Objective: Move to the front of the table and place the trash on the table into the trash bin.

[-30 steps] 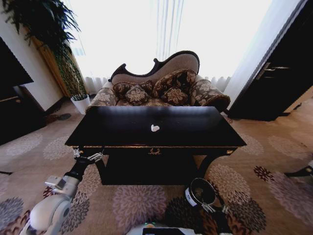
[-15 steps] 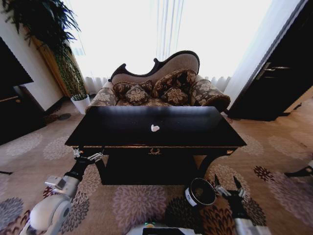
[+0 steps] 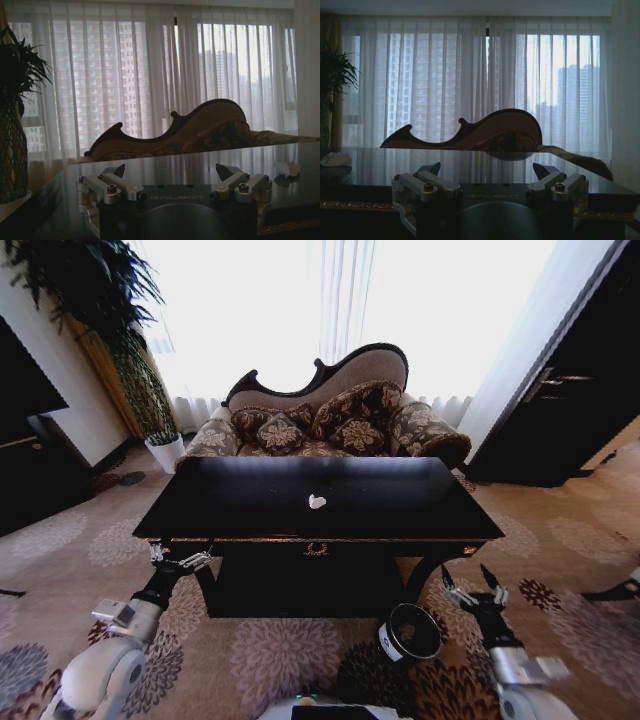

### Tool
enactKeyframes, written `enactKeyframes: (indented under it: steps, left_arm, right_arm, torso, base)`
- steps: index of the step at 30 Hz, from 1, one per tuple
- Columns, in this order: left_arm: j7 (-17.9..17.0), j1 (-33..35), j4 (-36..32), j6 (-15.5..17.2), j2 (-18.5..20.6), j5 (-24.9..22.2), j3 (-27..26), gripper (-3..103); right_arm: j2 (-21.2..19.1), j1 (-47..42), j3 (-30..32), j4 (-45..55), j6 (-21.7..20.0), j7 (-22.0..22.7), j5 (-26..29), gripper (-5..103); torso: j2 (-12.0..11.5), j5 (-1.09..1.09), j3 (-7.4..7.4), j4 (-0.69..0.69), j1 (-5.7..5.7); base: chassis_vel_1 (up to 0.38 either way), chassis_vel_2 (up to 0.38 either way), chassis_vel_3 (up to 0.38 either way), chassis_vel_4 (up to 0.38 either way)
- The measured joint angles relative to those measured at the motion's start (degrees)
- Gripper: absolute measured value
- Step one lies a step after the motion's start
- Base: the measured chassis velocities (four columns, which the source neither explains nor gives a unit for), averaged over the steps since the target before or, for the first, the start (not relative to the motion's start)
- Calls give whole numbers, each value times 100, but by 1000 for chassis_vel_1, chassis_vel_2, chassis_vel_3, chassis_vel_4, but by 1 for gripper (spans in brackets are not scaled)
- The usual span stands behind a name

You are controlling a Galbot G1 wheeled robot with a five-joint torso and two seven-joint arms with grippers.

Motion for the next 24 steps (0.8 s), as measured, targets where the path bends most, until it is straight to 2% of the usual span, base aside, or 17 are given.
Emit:
enactKeyframes:
  steps: [2,4,5,7,9,10,16,17,18,24]
  left_arm:
    - [0,0,0,0,0,0,0,100]
    - [0,0,0,0,0,0,0,100]
    - [0,0,0,0,0,0,0,100]
    - [0,0,0,0,0,0,0,100]
    - [0,0,0,0,0,0,0,100]
    - [0,0,0,0,0,0,0,100]
    - [0,0,0,0,0,0,0,100]
    - [0,0,0,0,0,0,0,100]
    - [0,0,0,0,0,0,0,100]
    - [0,0,0,0,0,0,0,100]
  right_arm:
    - [-239,136,-90,135,-269,105,16,100]
    - [-332,176,-117,175,-354,134,29,100]
    - [-643,313,-185,275,-599,203,69,100]
    - [-1001,506,-266,365,-842,223,145,100]
    - [-1105,563,-289,396,-925,223,175,100]
    - [-1346,704,-348,478,-1180,222,263,100]
    - [-1632,895,-467,576,-1536,224,511,100]
    - [-1864,1056,-598,666,-1912,312,928,100]
    - [-2417,1380,-884,761,-2570,649,1744,100]
    - [-2978,1758,-1401,660,-2832,838,1890,100]
  torso:
    - [0,0,0,0,0]
    - [0,1,0,0,0]
    - [0,-1,0,0,0]
    - [0,0,0,1,0]
    - [0,1,0,1,0]
    - [0,-1,0,1,1]
    - [-1,0,1,0,2]
    - [0,-1,0,1,1]
    - [0,0,0,0,1]
    - [-1,0,0,0,1]
  base:
    - [0,0,0,0]
    - [0,0,0,0]
    - [0,0,0,0]
    - [0,0,0,0]
    - [0,0,0,0]
    - [0,0,0,0]
    - [0,0,0,0]
    - [0,0,0,0]
    - [0,0,0,0]
    - [0,0,0,0]
